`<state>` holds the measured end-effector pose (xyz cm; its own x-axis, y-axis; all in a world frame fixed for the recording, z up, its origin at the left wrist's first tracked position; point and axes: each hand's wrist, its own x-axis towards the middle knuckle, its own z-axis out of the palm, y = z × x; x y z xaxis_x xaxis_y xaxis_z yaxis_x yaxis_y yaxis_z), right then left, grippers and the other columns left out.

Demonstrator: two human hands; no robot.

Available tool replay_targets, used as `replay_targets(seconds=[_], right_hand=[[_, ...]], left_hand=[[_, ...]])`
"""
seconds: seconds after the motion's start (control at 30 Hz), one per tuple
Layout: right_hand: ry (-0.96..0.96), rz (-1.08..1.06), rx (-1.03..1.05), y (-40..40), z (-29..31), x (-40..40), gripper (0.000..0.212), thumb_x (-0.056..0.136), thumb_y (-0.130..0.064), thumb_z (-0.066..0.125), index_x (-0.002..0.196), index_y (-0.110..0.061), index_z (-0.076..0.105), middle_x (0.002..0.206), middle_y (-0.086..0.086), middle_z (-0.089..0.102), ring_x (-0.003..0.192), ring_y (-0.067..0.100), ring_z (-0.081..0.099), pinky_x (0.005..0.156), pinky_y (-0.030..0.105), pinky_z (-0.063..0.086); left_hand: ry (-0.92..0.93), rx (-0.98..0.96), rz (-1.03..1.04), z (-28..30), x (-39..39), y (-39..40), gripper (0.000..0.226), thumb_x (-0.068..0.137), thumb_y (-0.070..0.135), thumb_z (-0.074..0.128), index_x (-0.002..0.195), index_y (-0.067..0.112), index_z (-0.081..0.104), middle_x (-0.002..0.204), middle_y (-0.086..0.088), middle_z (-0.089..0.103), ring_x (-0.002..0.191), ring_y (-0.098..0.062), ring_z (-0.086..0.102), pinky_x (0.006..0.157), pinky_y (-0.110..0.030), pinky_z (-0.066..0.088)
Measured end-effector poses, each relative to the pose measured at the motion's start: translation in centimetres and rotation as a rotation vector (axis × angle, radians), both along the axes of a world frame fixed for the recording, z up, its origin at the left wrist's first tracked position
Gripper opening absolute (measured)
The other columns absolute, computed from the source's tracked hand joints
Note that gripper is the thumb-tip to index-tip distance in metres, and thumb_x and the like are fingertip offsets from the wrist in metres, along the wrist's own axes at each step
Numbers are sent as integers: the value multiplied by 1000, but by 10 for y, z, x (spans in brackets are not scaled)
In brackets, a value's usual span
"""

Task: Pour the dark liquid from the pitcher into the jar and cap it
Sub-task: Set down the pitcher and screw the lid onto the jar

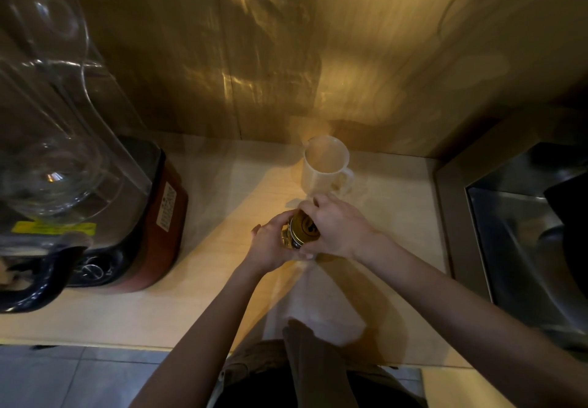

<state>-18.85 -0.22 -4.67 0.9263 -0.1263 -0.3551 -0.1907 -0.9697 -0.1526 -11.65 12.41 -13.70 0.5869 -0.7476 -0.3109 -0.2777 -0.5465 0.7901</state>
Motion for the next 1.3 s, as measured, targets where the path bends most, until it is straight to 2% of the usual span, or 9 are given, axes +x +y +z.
replay_targets(seconds=[0.23,0.33,0.43,0.57,0.7,0.77,0.83,0.9,1.3], right_hand=[[116,-98,-168,-11,23,-2,53,71,-67,62,68,-15,51,70,0,54,77,22,58,61,28,38],[112,-35,-125,-17,23,0,57,68,-51,74,110,-17,56,111,4,61,103,25,57,77,32,45],[117,137,28,-17,12,0,97,68,-31,79,146,-25,21,151,7,29,130,29,36,104,40,37],[78,151,4,-12,1,1,80,76,-37,71,142,-21,29,133,9,49,117,30,51,92,41,48],[93,-6,-156,-13,17,5,54,76,-63,60,92,-12,55,88,5,61,82,24,58,67,32,42],[66,-11,-149,-17,17,4,56,73,-60,65,100,-12,56,97,6,64,89,24,58,72,33,44],[73,67,-59,-19,11,3,79,68,-45,77,133,-19,40,122,6,56,113,26,51,90,37,44],[78,160,10,-20,-1,1,96,66,-33,80,145,-25,24,134,4,45,121,27,43,98,39,40],[-180,-11,188,-22,-29,-18,78,67,-46,79,128,-11,45,125,6,54,117,23,47,99,31,35]], left_hand=[[13,-17,9,1,-1,0,101,41,63,70,132,31,41,133,8,56,124,-14,49,103,-39,24],[31,-29,18,0,0,0,102,38,65,69,131,31,42,130,8,58,123,-13,51,107,-44,28],[35,-13,26,1,-1,0,105,39,64,70,133,27,41,132,6,57,124,-13,51,107,-44,28],[26,-2,25,3,-2,-1,105,40,61,71,133,25,40,132,5,56,124,-15,51,104,-41,26],[41,-11,16,3,-1,0,104,36,66,67,131,31,42,130,7,58,121,-14,52,104,-40,28],[47,-17,20,2,0,0,103,37,65,68,131,31,42,130,6,58,122,-14,52,107,-45,29],[42,-16,24,2,-1,0,102,38,62,71,131,30,42,130,7,58,122,-13,51,107,-44,29],[39,-5,21,3,-1,0,102,40,61,72,132,28,42,131,7,58,123,-13,51,104,-41,27],[19,-51,60,7,-6,1,96,42,67,67,129,31,46,128,8,60,119,-14,54,105,-48,36]])
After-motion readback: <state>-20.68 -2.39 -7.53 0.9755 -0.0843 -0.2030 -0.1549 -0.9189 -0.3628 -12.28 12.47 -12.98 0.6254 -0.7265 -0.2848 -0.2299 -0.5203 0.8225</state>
